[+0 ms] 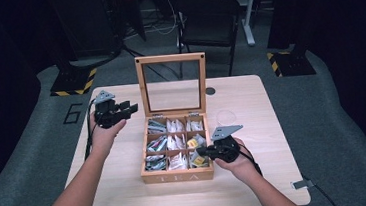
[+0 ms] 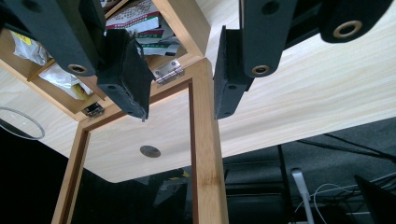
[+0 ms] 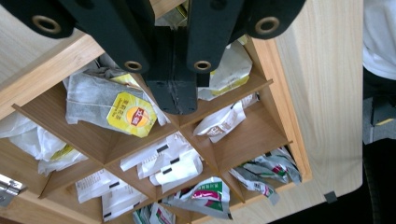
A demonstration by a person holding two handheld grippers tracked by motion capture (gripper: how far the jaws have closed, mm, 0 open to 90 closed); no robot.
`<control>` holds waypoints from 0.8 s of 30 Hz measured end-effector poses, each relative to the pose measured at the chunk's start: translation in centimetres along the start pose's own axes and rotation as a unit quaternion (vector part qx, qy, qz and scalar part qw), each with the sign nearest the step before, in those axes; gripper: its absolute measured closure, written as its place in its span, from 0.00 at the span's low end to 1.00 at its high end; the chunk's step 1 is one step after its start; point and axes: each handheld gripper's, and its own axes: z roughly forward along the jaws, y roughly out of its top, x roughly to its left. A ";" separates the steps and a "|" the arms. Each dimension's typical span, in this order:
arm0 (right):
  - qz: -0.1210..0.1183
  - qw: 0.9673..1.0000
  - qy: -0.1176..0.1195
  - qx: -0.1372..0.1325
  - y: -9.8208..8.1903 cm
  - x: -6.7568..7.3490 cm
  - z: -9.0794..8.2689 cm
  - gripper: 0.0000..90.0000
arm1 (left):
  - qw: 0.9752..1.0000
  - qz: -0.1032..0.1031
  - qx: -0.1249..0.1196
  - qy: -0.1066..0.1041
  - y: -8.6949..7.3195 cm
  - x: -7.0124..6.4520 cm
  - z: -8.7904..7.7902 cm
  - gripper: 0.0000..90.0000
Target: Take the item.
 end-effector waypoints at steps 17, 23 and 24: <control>-0.021 0.999 -0.003 -0.026 3.2 0.1 -2.4 1.00 | 1.000 -0.003 -0.004 0.003 0.1 0.2 -0.1 0.62; -0.027 0.999 -0.010 -0.033 4.4 0.0 -3.1 1.00 | 1.000 -0.005 -0.004 0.002 0.0 0.3 -0.2 0.62; -0.028 0.999 -0.010 -0.035 4.6 0.0 -3.2 1.00 | 1.000 -0.005 -0.004 0.003 0.0 0.3 -0.2 0.62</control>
